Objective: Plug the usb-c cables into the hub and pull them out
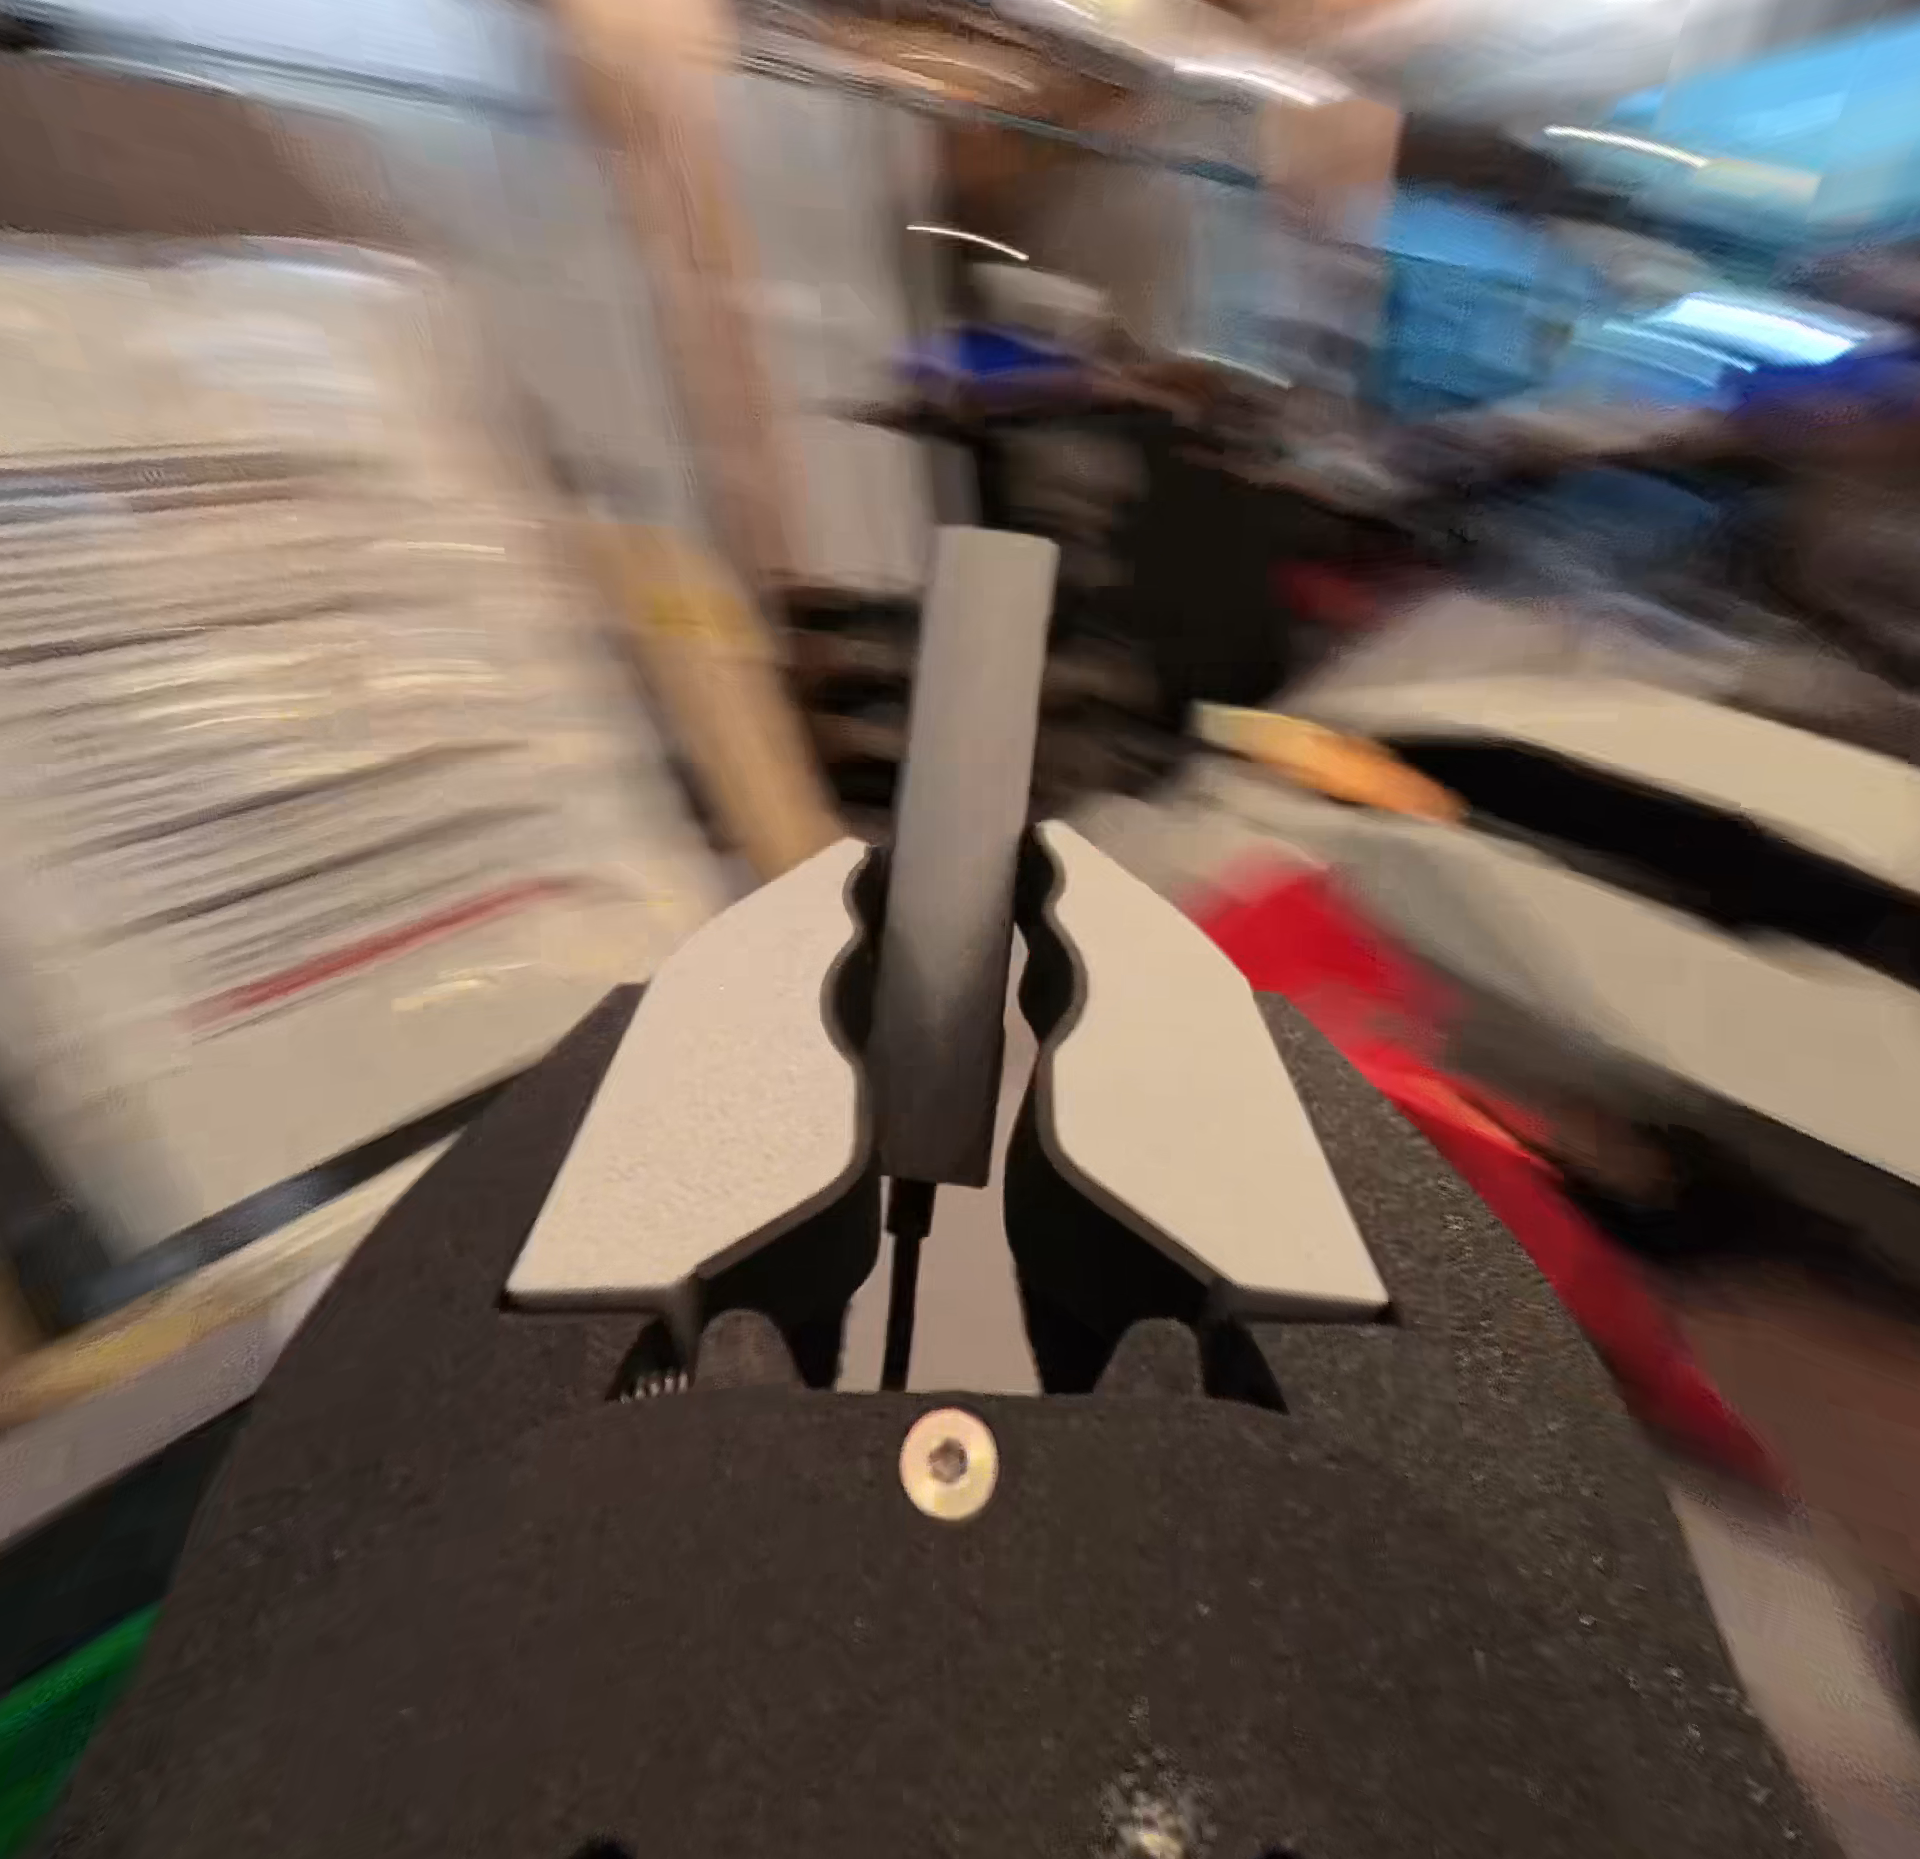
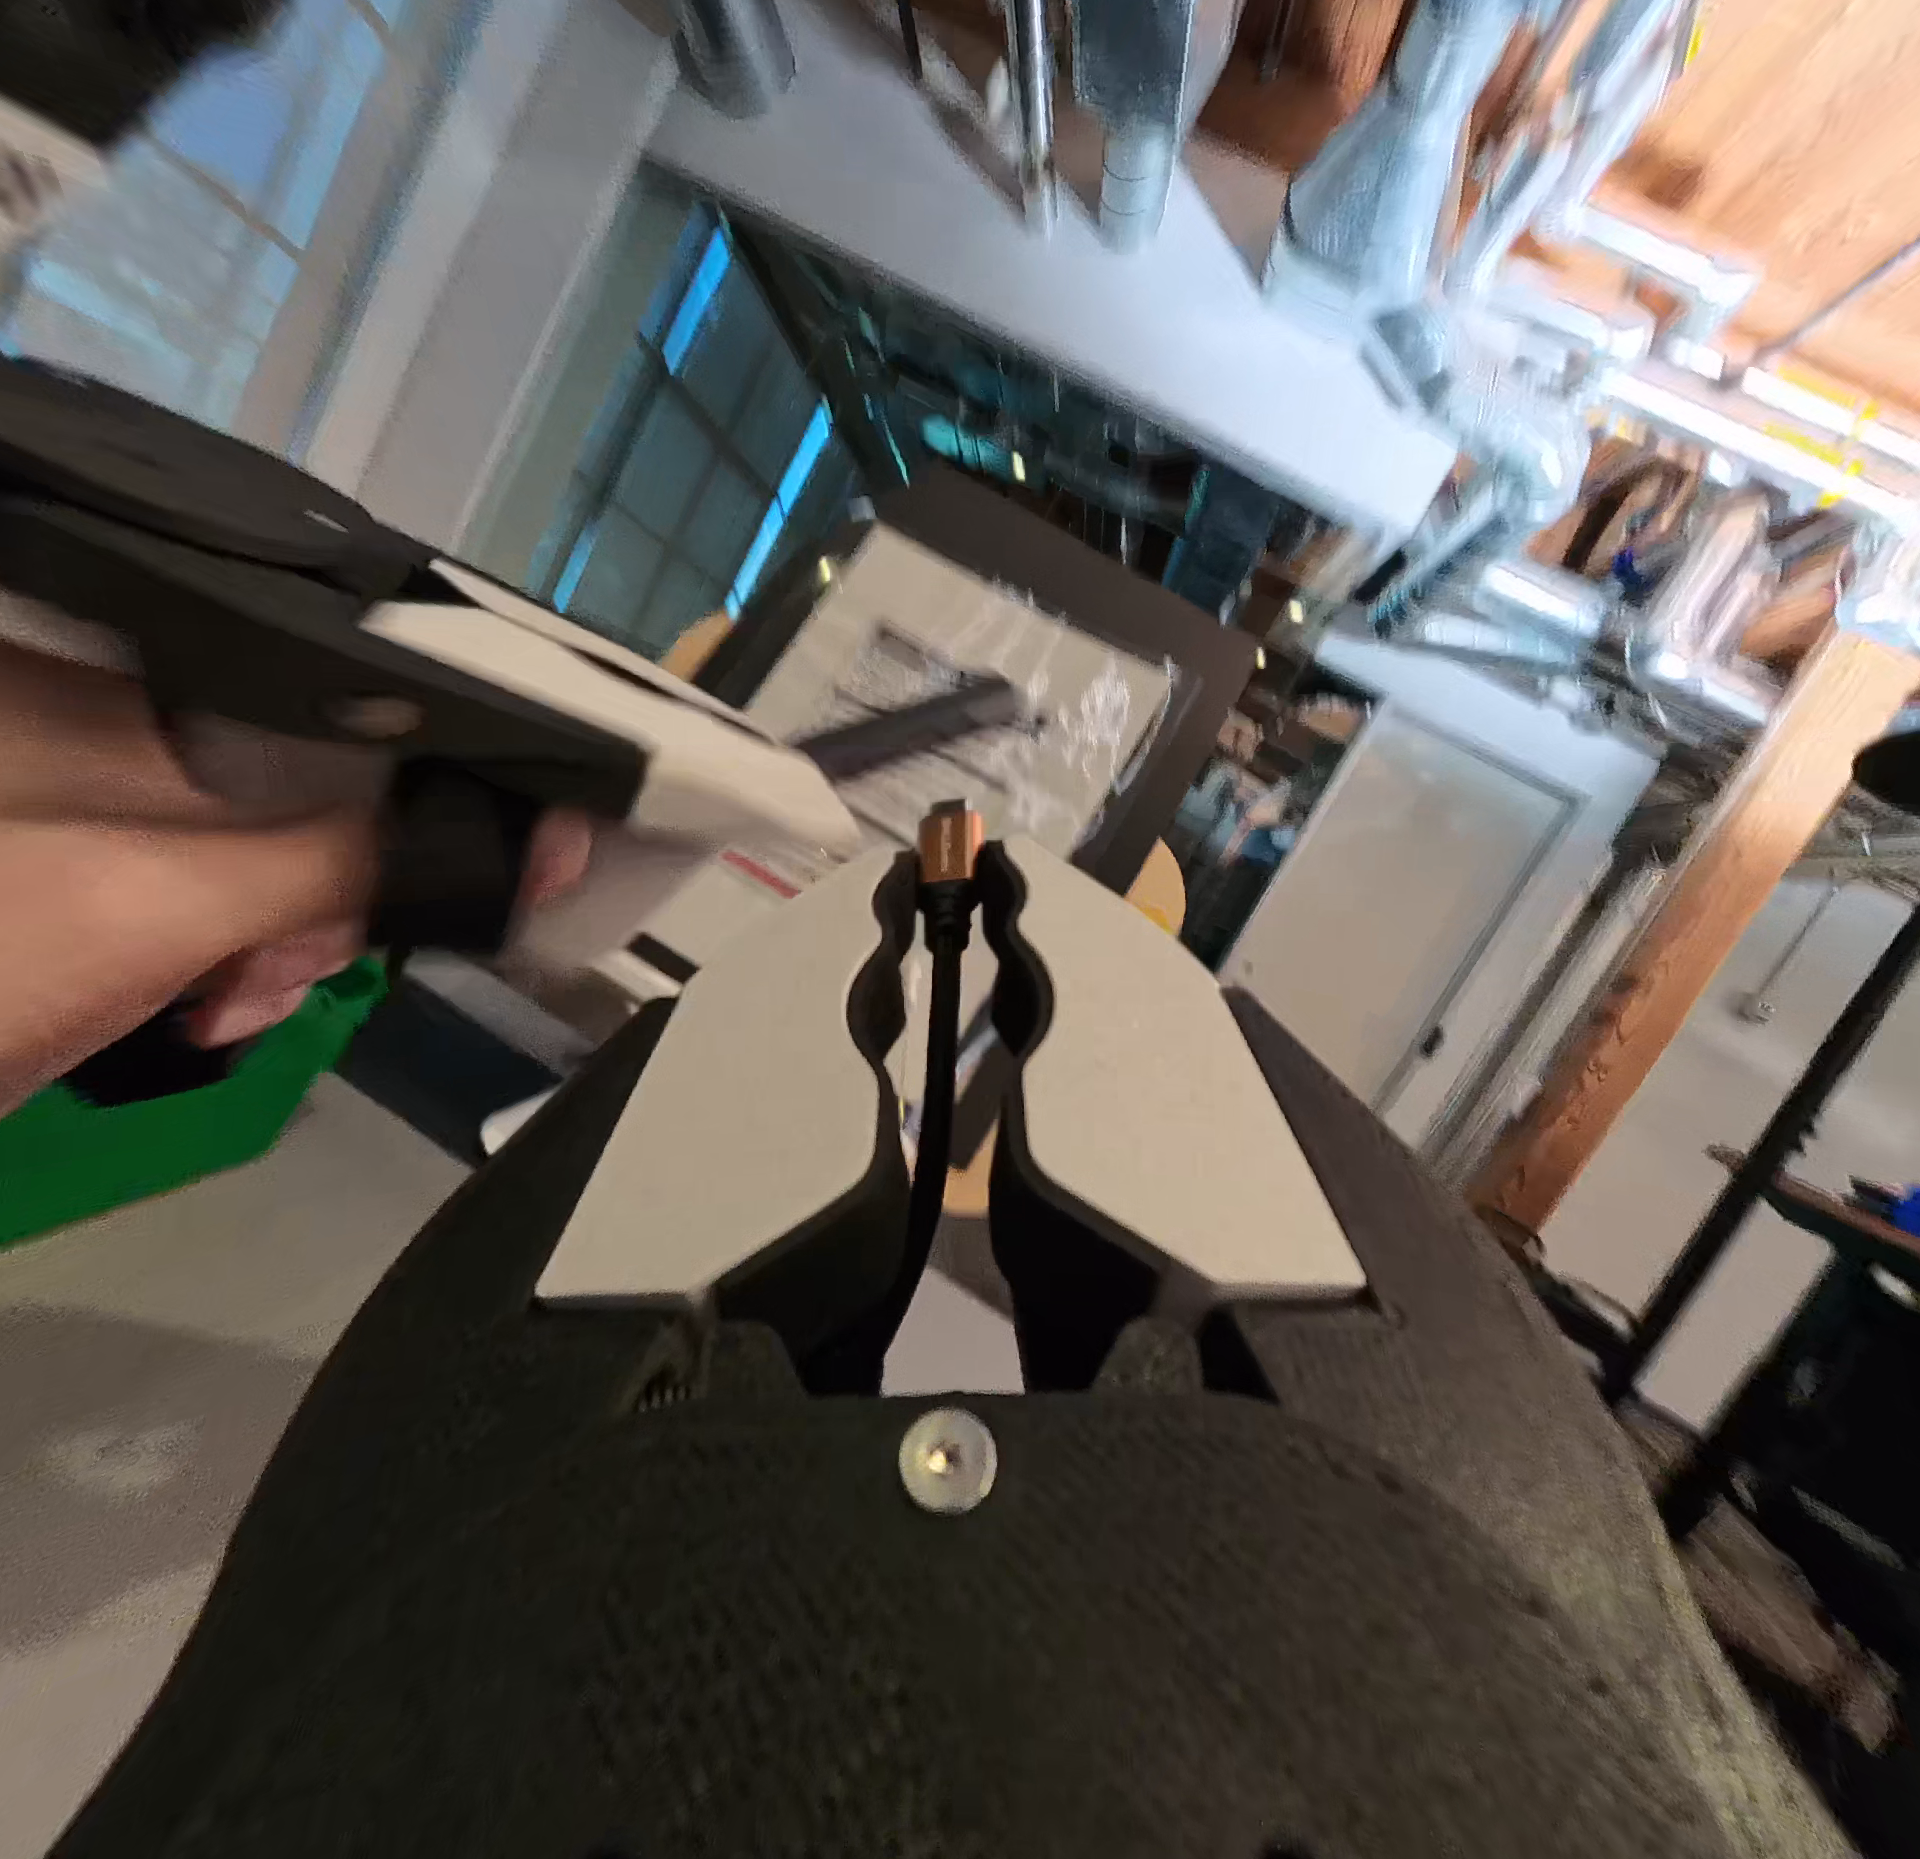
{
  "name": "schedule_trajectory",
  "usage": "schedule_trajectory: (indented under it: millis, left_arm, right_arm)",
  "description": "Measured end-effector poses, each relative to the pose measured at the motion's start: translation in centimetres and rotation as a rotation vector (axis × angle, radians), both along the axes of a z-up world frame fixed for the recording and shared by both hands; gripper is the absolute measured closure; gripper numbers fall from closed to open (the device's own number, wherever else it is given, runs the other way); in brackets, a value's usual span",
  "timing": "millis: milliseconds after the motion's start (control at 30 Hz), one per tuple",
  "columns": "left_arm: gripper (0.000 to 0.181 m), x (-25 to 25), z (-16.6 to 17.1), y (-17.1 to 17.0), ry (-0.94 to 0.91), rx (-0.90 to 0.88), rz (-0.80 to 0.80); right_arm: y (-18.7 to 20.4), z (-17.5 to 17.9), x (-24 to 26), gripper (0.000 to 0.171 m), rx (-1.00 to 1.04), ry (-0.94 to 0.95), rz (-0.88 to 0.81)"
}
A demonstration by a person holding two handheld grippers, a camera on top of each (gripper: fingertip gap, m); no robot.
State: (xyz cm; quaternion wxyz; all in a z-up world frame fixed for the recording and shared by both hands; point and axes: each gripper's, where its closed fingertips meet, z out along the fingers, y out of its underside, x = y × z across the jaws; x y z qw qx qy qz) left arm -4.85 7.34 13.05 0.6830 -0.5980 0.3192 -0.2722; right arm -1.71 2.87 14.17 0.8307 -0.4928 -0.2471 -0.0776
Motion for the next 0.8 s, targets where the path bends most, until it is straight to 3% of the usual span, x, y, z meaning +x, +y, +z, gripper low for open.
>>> schedule_trajectory:
  millis: [33, 67, 133, 233, 367, 433, 500, 600, 667, 800]
  left_arm:
    - [0.157, -3.8, 1.3, 1.9, -0.095, 0.050, 0.177]
    - [0.158, -7.3, 2.5, 2.8, -0.209, 0.005, 0.204]
    - [0.158, -11.5, 4.8, 1.7, -0.400, -0.082, -0.012]
    - [0.158, -13.3, 5.5, 0.8, -0.376, -0.079, -0.045]
    - [0.158, -9.5, 5.7, -1.4, -0.225, -0.031, -0.125]
    - [0.158, -7.7, 5.8, -2.7, -0.184, -0.003, -0.185]
    - [0.157, -6.2, 5.6, -3.6, -0.155, 0.008, -0.235]
    - [0.156, -4.2, 5.0, -5.1, -0.119, -0.020, -0.362]
    - [0.154, -3.4, 4.9, -5.7, -0.114, -0.030, -0.411]
    - [0.154, -2.3, 4.8, -6.9, -0.090, -0.047, -0.478]
  right_arm:
    - [-1.1, 0.5, -0.3, 0.158, 0.056, 0.002, 0.015]
    - [-1.5, 0.6, -0.7, 0.157, 0.066, -0.026, -0.004]
    - [-1.7, 0.9, -1.4, 0.157, 0.053, -0.015, 0.023]
    - [-1.5, 1.0, -2.0, 0.157, -0.002, -0.006, 0.077]
    - [-1.7, 2.2, -0.6, 0.157, -0.095, -0.117, 0.165]
    - [-2.4, 3.9, 3.1, 0.158, -0.136, -0.100, 0.167]
    - [-4.3, 4.4, 5.9, 0.157, -0.241, -0.071, 0.319]
    - [-5.6, 4.1, 11.4, 0.158, -0.332, 0.035, 0.387]
    - [-5.4, 3.0, 14.4, 0.158, -0.373, 0.043, 0.359]
    - [-5.4, 3.2, 17.6, 0.158, -0.258, -0.017, 0.237]
